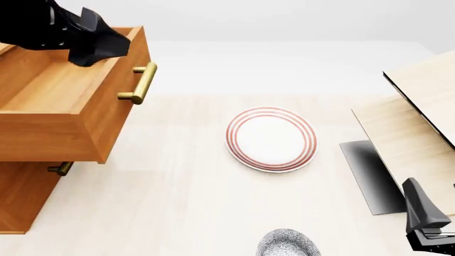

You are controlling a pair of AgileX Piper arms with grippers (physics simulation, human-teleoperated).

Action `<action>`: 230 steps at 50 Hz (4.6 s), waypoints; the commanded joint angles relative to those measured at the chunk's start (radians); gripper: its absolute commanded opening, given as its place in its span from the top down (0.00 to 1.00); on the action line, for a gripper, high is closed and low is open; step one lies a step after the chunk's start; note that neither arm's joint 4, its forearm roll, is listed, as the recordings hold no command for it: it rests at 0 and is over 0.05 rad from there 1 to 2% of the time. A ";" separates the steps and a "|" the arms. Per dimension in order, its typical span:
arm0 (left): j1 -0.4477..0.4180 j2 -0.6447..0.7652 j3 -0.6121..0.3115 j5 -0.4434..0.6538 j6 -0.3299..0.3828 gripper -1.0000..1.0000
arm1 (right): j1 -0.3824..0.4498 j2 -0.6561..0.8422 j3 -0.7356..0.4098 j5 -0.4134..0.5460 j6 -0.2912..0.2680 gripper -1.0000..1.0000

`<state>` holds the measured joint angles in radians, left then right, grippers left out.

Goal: Open the top drawer of the cabinet and put the bowl in it.

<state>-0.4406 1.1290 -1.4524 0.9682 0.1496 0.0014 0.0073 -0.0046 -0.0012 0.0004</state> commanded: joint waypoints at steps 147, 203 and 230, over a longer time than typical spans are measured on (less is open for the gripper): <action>-0.563 0.363 0.492 -0.722 -0.341 0.00 | 0.000 -0.001 0.000 0.000 -0.001 0.00; -0.600 0.513 0.561 -0.868 -0.409 0.00 | 0.000 0.000 0.000 0.000 -0.001 0.00; -0.632 0.596 0.554 -0.914 -0.446 0.00 | 0.000 0.000 0.000 0.000 0.000 0.00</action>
<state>-1.0609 1.6985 -0.8934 0.0675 -0.2846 0.0014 0.0073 -0.0046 -0.0012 0.0004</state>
